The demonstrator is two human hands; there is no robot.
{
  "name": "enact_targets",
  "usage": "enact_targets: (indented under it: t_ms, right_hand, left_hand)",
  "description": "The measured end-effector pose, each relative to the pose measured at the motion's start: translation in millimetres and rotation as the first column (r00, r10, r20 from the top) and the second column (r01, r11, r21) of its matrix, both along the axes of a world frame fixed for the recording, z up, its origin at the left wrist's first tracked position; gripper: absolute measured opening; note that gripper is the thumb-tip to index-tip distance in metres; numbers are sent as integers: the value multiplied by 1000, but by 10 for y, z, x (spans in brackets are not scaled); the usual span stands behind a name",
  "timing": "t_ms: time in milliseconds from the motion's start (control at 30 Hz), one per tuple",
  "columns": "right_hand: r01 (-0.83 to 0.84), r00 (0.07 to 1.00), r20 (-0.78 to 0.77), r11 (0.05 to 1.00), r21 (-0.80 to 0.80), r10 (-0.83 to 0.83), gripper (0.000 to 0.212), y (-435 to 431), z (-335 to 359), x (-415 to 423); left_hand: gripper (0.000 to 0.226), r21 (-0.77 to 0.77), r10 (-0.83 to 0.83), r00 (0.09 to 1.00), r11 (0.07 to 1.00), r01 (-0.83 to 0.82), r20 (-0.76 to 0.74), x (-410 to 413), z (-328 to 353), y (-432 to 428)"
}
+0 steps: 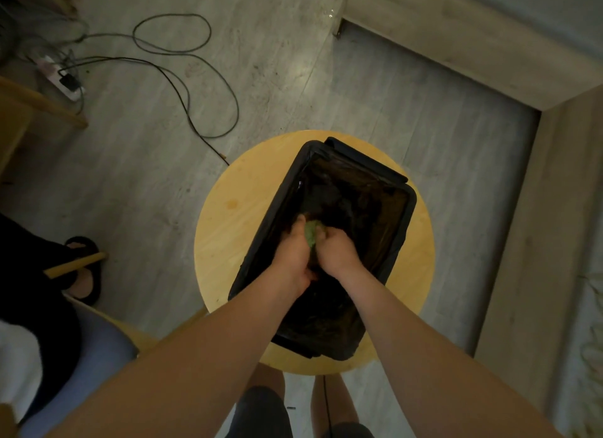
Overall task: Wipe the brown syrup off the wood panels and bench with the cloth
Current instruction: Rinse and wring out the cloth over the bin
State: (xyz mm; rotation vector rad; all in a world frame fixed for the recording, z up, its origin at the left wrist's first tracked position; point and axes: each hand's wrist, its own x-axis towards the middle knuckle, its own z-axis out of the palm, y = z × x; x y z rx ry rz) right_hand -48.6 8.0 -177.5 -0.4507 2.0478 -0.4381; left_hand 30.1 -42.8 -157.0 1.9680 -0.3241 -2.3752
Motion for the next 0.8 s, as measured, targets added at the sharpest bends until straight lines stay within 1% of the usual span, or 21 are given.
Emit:
enact_targets:
  t_ms: [67,133,233,300,333,400,467,533,567,600,633,700,767,800]
  right_hand:
    - [0,999,33,996,-95,4,44,60,113,103]
    - [-15,1000,-27,977,-211,9,50,99,298,203]
    - [-111,983,-177,916,-386,44,54,119,449,315]
    - [-168,958,-280,895,-412,51,53,120,422,314]
    - [-196,942,-332,893,-405,56,52,114,389,288]
    - [-252,895,-438,904,-344,83,50,78,328,187]
    - [-300,839,-518,936,-185,167,51,38,244,41]
    - [-287,806,-546,958,-21,229,46,-31,178,-91]
    - [-249,812,-540,968,26,223,42,-61,156,-135]
    - [-190,842,-506,981,45,187,37,-81,147,-158]
    - [-122,888,-440,991,52,132,39,-97,143,-175]
    - [-25,975,-218,998,60,37,51,-111,147,-213]
    - [-32,999,5,999,23,32,50,-105,85,-256]
    - [-60,997,47,998,-2,60,45,-91,61,-262]
  left_hand:
    - [51,31,10,999,999,-8,-49,-14,22,-93]
    - [39,33,-33,998,999,35,-55,3,44,-187]
    - [47,3,-159,986,987,160,-57,2,50,-267]
    - [52,-44,-223,973,974,221,-57,-13,104,-274]
    - [50,-57,-227,972,973,224,-63,-13,125,-264]
    - [37,-77,-190,977,980,183,-97,-36,171,-246]
    - [26,-97,-158,979,985,146,-131,-38,186,-231]
    - [30,-136,-220,966,970,201,-139,-8,184,-222]
    - [32,-138,-258,957,961,240,-133,12,185,-213]
    - [32,-137,-290,951,952,274,-106,38,177,-202]
    - [31,-136,-299,951,948,287,-74,62,174,-198]
    - [30,-122,-275,961,955,270,-28,91,144,-203]
    - [30,-95,-245,970,965,245,12,95,88,-207]
    - [29,-86,-238,971,967,240,27,97,80,-203]
